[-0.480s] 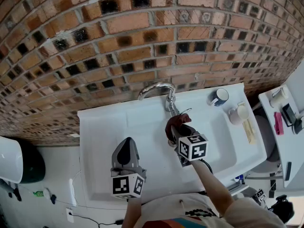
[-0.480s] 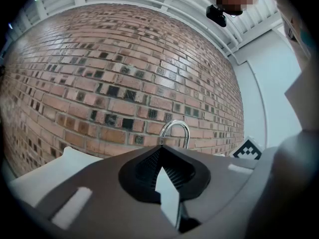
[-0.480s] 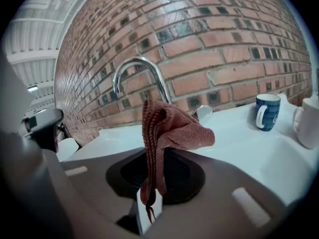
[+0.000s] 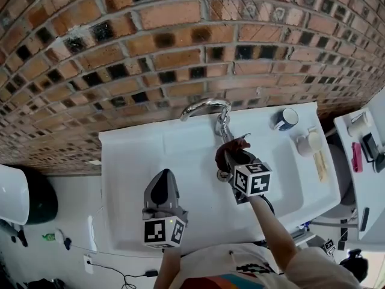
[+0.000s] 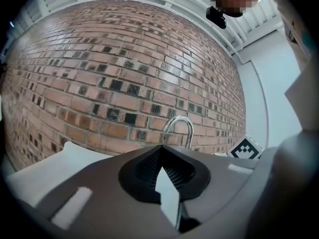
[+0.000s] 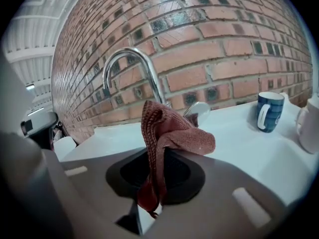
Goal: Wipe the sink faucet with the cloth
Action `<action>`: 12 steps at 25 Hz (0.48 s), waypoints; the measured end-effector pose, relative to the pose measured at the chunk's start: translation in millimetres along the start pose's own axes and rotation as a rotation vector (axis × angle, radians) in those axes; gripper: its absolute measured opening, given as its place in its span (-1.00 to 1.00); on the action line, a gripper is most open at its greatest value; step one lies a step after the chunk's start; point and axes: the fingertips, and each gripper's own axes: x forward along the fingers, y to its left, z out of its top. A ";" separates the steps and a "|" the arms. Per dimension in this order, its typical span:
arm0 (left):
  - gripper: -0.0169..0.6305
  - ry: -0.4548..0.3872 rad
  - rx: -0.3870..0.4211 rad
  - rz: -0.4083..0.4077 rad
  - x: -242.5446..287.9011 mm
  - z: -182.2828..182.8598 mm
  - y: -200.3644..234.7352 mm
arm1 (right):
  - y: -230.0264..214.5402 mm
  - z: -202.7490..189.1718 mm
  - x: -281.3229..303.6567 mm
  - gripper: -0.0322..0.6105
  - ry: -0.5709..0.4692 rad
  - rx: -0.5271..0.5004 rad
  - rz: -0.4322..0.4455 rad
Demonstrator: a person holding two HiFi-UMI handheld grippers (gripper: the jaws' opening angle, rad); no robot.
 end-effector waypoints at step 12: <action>-0.93 -0.015 -0.001 -0.012 -1.6 3.2 -2.8 | -79.0 57.0 -53.7 -0.75 -0.181 0.096 -0.203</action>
